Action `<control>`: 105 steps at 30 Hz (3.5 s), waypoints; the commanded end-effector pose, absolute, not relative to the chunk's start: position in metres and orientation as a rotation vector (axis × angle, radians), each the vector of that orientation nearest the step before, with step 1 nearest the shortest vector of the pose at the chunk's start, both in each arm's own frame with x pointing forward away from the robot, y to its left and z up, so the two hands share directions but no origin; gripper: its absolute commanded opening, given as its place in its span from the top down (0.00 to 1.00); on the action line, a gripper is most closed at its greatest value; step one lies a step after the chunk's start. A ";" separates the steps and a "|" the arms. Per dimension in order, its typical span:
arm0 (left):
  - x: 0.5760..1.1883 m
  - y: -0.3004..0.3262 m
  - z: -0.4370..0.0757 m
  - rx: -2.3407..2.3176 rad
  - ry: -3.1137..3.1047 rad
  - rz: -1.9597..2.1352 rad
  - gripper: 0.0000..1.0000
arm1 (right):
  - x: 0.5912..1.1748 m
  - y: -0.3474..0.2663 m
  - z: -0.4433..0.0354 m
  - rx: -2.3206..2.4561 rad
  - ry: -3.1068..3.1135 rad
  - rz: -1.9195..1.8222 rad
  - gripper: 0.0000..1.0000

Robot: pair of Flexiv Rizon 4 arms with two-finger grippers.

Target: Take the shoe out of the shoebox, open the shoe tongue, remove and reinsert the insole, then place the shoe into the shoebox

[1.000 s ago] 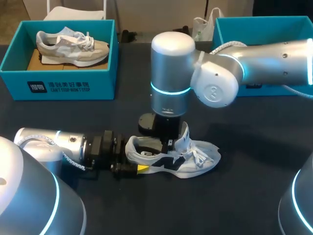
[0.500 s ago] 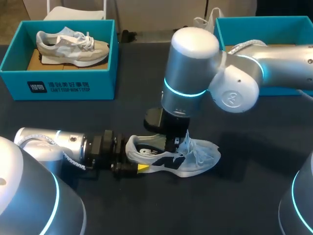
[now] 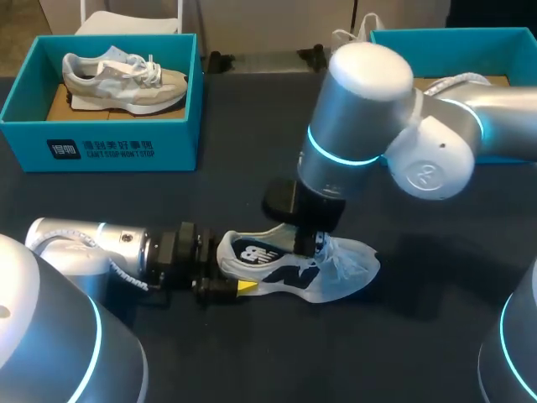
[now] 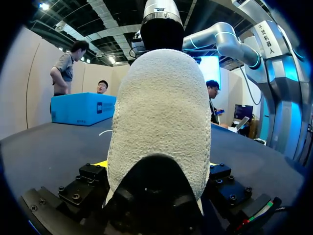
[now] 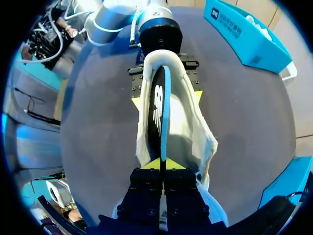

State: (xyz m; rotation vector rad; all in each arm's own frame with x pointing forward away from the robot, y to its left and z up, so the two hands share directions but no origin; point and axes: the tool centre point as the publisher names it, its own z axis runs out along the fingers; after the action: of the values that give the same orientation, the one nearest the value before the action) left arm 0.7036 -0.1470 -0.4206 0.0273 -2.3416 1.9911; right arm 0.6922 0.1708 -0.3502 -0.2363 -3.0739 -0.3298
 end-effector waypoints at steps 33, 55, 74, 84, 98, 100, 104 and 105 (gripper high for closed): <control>0.704 -0.148 -0.421 0.031 -2.344 1.991 1.00 | 0.717 0.185 -0.328 -0.015 -2.955 -0.286 0.63; 0.704 -0.148 -0.421 0.031 -2.344 1.991 1.00 | 0.714 0.195 -0.347 -0.011 -2.847 -0.331 0.56; 0.704 -0.148 -0.421 0.031 -2.344 1.991 1.00 | 0.700 0.179 -0.353 0.075 -2.817 -0.440 1.00; 0.704 -0.148 -0.421 0.031 -2.344 1.991 1.00 | 0.702 0.182 -0.339 0.238 -2.812 -0.449 1.00; 0.704 -0.148 -0.421 0.031 -2.344 1.991 1.00 | 0.715 0.225 -0.340 0.423 -2.721 -0.381 1.00; 0.704 -0.148 -0.421 0.031 -2.344 1.991 1.00 | 0.713 0.229 -0.341 0.435 -2.711 -0.371 1.00; 0.704 -0.148 -0.421 0.031 -2.344 1.991 1.00 | 0.711 0.236 -0.339 0.469 -2.678 -0.359 1.00; 0.704 -0.148 -0.421 0.031 -2.344 1.991 1.00 | 0.711 0.236 -0.339 0.468 -2.674 -0.356 1.00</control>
State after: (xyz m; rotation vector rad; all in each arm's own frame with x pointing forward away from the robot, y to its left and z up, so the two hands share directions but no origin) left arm 0.7046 -0.1474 -0.4210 0.0276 -2.3425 1.9897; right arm 0.7065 0.2266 -0.3373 0.4619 -2.7052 -0.3980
